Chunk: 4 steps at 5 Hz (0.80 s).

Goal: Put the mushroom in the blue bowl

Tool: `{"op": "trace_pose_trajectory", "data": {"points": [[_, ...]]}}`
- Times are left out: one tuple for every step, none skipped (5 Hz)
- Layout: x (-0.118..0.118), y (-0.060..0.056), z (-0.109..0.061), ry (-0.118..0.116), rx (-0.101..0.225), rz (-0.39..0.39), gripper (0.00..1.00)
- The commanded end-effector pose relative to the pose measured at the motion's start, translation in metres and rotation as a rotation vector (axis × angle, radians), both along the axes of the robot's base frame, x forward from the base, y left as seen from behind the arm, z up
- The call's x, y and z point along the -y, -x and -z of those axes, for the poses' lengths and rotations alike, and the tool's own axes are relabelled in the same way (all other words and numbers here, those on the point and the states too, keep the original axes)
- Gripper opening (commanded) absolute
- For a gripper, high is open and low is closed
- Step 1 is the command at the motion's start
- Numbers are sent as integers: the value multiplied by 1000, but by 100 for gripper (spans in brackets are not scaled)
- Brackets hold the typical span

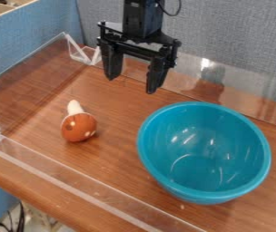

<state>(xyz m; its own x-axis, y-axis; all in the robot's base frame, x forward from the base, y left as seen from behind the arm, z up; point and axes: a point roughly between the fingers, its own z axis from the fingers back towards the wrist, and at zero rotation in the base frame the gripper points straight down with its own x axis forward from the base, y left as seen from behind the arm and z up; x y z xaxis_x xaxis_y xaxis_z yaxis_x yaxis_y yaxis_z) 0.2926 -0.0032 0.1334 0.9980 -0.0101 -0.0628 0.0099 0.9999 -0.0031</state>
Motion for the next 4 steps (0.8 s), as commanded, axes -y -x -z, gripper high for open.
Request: {"op": "trace_pose_trajectory", "data": {"points": [[-13, 8, 1, -2, -17, -4, 100], [-30, 20, 9, -8, -46, -13, 100], [-58, 32, 35, -13, -57, 18, 100], [-87, 44, 57, -21, -40, 89, 100]]}}
